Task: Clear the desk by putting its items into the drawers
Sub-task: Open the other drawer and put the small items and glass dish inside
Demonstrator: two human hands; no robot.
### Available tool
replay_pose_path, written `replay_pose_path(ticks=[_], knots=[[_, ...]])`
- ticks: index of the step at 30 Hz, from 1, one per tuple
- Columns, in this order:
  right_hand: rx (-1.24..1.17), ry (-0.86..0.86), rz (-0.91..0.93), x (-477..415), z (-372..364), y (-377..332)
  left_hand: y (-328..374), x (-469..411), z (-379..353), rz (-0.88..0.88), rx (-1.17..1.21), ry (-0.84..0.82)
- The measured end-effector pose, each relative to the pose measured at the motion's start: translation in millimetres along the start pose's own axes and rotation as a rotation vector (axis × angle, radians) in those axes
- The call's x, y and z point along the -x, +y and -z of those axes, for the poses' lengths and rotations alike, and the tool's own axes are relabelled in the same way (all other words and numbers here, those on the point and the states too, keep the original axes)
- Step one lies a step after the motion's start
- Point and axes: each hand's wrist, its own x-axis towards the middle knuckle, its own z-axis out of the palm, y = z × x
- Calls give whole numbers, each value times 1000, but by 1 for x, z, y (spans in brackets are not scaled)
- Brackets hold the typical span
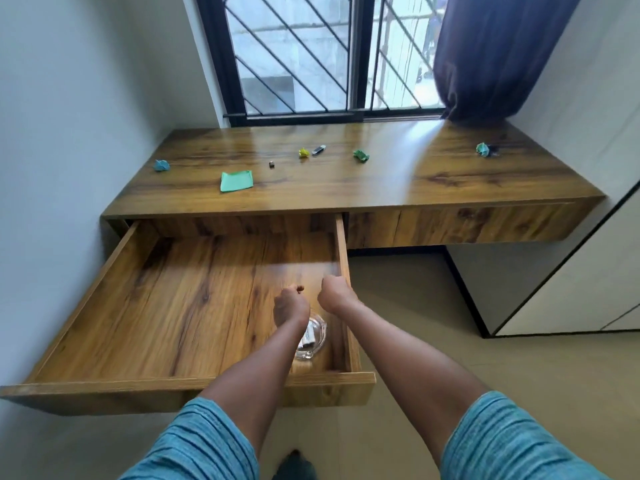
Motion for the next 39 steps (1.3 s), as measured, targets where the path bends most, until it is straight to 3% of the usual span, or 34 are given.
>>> replay_pose_path(ticks=[13,23,30,39], knots=[[3,201,-100,-53,124,84,157,-15,-71,-366,-56,-179],[57,332,-165,-136,226,165,284,-41,-164,-385,12,-274],[-20,413,-199,-193,273,211,347,-60,-215,-507,-18,-287],[-28,533,-241,-287,339,261,429,-113,-284,-523,-50,-261]])
